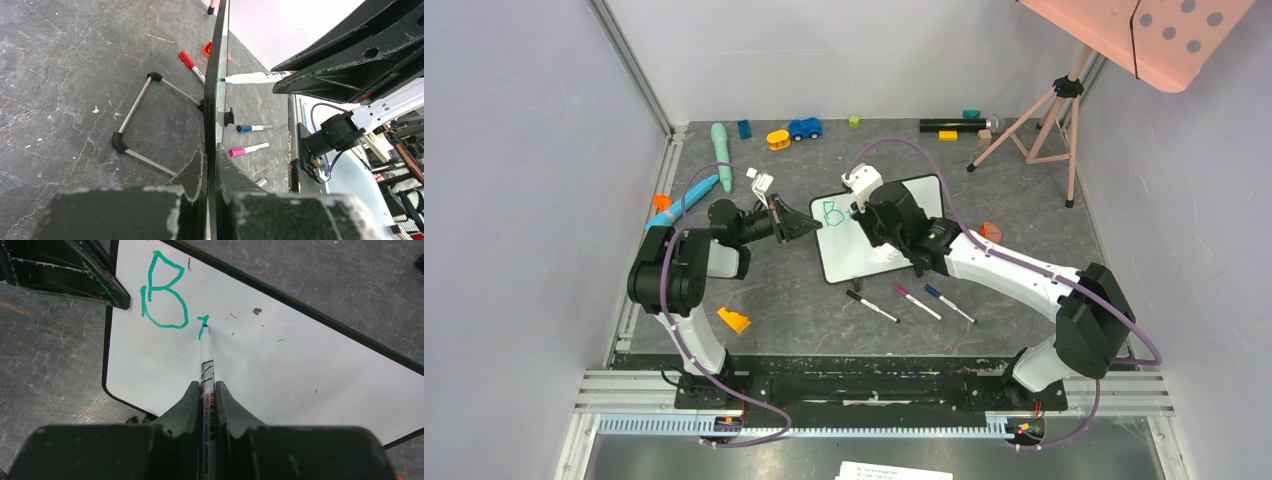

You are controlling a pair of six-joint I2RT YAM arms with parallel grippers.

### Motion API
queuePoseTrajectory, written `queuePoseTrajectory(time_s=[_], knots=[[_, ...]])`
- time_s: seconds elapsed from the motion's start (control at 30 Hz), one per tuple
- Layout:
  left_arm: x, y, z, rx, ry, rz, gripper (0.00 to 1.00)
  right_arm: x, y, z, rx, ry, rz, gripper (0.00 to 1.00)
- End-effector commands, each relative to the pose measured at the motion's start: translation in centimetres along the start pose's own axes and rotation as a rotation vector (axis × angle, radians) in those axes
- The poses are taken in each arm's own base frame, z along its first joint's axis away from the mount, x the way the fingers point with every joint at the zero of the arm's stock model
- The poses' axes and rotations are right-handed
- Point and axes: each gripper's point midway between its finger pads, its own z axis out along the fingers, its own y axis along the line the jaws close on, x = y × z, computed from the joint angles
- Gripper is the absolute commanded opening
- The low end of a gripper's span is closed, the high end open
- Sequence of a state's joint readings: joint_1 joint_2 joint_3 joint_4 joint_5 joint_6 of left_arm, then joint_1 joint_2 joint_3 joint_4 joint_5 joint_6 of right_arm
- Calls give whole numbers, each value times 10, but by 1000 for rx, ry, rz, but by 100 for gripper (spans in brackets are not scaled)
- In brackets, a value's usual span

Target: Write a sentence on the whiteboard

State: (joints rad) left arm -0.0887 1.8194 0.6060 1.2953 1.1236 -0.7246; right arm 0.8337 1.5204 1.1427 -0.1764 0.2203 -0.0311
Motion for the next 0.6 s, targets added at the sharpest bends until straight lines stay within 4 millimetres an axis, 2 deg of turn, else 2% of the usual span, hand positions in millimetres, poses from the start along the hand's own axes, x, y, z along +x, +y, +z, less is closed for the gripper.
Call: queuePoseTrajectory(time_s=[0.0,0.37,0.57], knots=[[-7,-10,1,34,-9,97,2,-27,-17,1,62,-59,9,0],[-7,-10,1,34,-9,97,2,-31,-20,-4,62,-70,18,0],[-7,-10,1,34,-9,99,2,-34,-13,-16,11,-95,32,0]])
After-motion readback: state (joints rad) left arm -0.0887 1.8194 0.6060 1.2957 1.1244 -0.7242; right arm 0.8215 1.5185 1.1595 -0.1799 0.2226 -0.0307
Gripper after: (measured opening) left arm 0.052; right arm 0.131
